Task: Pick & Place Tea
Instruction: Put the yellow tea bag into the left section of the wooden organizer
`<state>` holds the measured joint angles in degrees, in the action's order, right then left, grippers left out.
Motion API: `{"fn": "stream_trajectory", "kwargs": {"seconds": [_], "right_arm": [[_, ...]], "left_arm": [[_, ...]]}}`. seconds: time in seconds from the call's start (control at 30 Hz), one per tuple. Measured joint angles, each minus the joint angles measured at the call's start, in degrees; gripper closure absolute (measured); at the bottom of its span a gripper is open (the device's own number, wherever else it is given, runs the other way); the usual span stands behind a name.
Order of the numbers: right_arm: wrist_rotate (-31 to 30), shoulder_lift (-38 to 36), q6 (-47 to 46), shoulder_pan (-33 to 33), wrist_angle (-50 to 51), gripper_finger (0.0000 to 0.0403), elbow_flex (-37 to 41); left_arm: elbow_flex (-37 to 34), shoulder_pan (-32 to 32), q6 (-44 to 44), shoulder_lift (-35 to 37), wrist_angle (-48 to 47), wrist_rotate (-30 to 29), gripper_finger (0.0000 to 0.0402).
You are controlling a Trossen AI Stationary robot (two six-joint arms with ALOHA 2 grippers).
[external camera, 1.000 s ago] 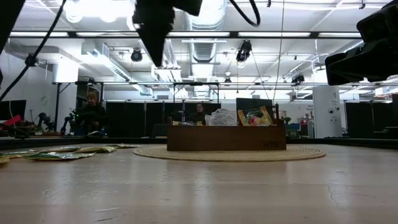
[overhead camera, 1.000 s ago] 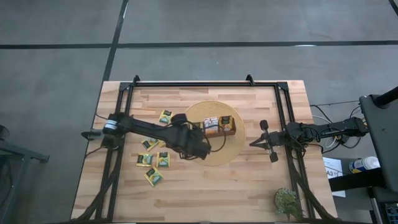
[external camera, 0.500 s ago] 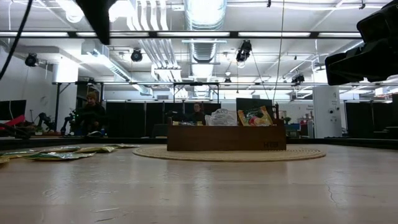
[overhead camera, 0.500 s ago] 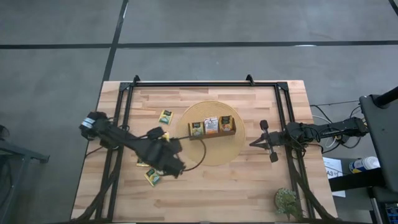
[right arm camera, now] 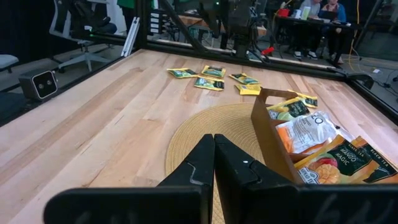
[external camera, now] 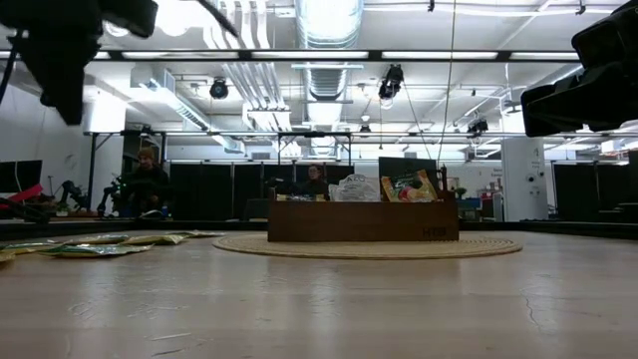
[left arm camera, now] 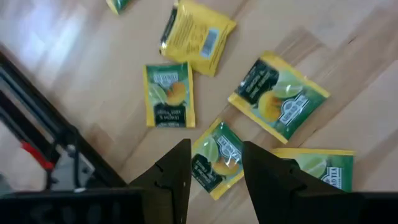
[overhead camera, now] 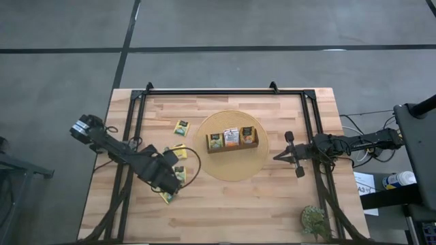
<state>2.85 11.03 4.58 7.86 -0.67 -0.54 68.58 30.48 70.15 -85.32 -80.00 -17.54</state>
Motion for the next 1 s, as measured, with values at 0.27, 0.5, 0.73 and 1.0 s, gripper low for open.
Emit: {"fn": "stream_trajectory", "kwargs": {"seconds": [0.27, 0.5, 0.73, 1.0], "right_arm": [[0.00, 0.00, -0.04, 0.00, -0.01, 0.0394, 0.00], [0.02, 0.02, 0.05, 0.00, -0.01, 0.0394, 0.00], [0.01, 0.02, 0.09, 0.00, -0.01, 0.0394, 0.00], [0.01, 0.02, 0.09, 0.00, 0.01, 0.0394, 0.00]], "left_arm": [[-9.43, 0.00, 3.64, 3.19, 8.61, 3.45, 0.0266], [-15.11, 0.02, 7.35, 3.22, 9.76, 6.96, 0.0266], [-18.57, 0.07, 8.51, 3.22, 10.99, 8.72, 0.0266], [-21.40, 0.80, 9.45, 3.22, 15.29, 10.69, 0.0266]]}}
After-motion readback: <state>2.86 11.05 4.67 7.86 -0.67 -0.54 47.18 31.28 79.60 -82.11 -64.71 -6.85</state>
